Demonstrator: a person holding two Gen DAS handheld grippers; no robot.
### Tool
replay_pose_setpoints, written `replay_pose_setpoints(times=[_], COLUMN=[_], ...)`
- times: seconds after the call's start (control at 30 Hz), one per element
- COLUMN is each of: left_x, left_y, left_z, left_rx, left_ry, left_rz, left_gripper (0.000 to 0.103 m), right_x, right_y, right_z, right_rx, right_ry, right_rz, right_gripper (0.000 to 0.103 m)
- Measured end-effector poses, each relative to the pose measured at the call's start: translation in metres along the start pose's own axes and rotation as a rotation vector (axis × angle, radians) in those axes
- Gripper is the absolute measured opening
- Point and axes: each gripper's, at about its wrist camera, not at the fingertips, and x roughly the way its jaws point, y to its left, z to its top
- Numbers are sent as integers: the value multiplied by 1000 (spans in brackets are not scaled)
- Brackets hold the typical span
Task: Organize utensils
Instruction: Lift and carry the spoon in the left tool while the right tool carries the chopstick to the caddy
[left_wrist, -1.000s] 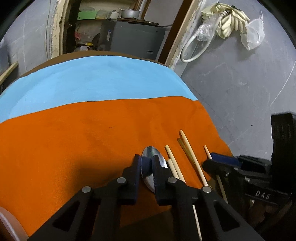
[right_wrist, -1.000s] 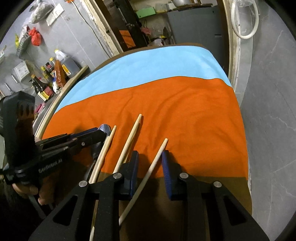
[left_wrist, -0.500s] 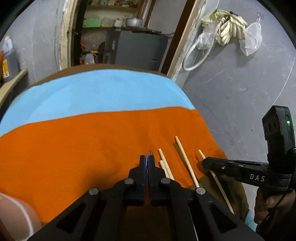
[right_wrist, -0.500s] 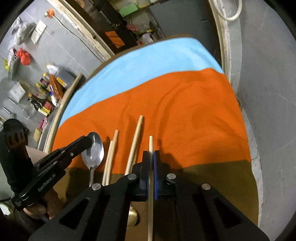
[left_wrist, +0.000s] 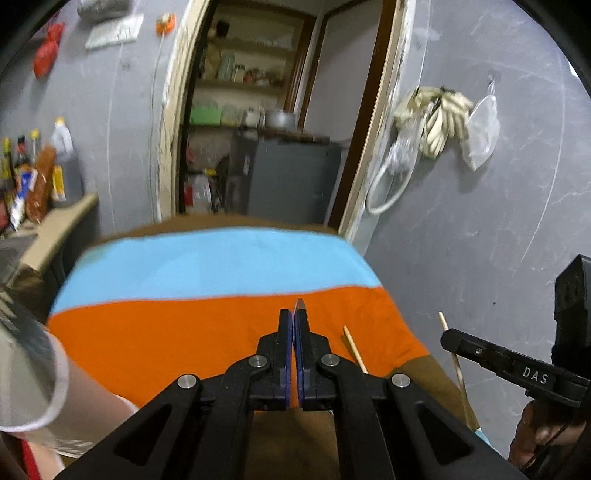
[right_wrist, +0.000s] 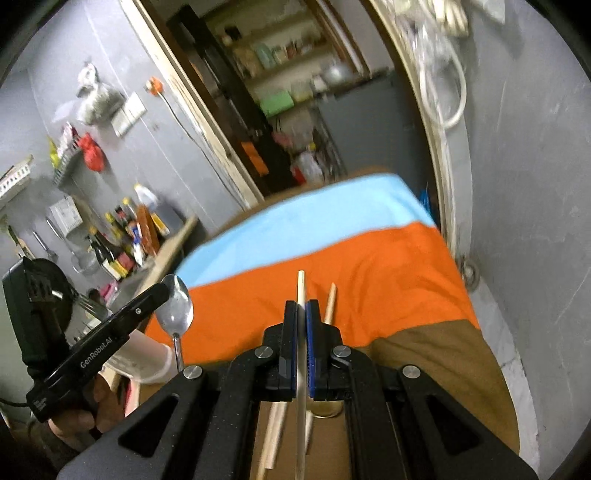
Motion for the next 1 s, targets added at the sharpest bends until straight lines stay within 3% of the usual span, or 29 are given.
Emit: replay_pose_setpoints(times=[0.23, 0.4, 0.7, 1.0], left_x=[-58, -96, -170, -207], left_y=[18, 43, 124, 201], left_z=[25, 36, 53, 58], left_rx=[11, 17, -40, -121], left_ry=[-92, -149, -266, -341], left_rz=[-11, 22, 205, 421], left_gripper=[2, 2, 2, 2], right_x=[-42, -54, -45, -19], right_y=[49, 103, 201, 266], right_z=[17, 25, 33, 31], right_rx=[-52, -106, -206, -239], right_ry=[-172, -262, -353, -387], right_rz=[41, 83, 203, 292], right_gripper=[4, 4, 4, 4])
